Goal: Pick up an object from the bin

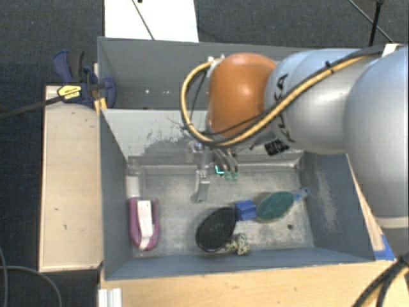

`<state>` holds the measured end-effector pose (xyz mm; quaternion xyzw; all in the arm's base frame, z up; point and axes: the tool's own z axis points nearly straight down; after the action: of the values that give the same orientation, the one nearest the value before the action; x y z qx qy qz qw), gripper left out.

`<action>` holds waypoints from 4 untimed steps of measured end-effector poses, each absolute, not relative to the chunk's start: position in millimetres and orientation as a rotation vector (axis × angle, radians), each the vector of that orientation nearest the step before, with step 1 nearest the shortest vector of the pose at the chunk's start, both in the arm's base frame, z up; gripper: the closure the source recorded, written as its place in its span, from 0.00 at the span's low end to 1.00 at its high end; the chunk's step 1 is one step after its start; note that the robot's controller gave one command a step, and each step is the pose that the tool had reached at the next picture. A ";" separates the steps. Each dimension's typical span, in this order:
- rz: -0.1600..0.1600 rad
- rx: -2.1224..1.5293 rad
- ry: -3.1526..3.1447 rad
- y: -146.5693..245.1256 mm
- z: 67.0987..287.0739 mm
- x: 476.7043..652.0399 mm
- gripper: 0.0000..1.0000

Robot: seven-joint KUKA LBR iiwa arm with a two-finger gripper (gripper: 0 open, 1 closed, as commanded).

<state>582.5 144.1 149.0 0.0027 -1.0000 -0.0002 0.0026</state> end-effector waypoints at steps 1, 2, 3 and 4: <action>0.004 0.099 -3.135 73.3 97.8 523.7 0.00; -0.002 0.385 -3.134 81.5 73.8 486.1 0.00; -0.003 1.119 -2.949 84.5 72.3 482.0 0.00; -0.001 1.105 -2.950 83.2 72.6 481.6 1.00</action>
Offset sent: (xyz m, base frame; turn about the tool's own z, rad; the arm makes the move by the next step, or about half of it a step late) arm -0.0568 -0.0663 -0.0493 -0.0640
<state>481.6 83.2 72.6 0.3508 -0.9365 -0.0002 -0.0040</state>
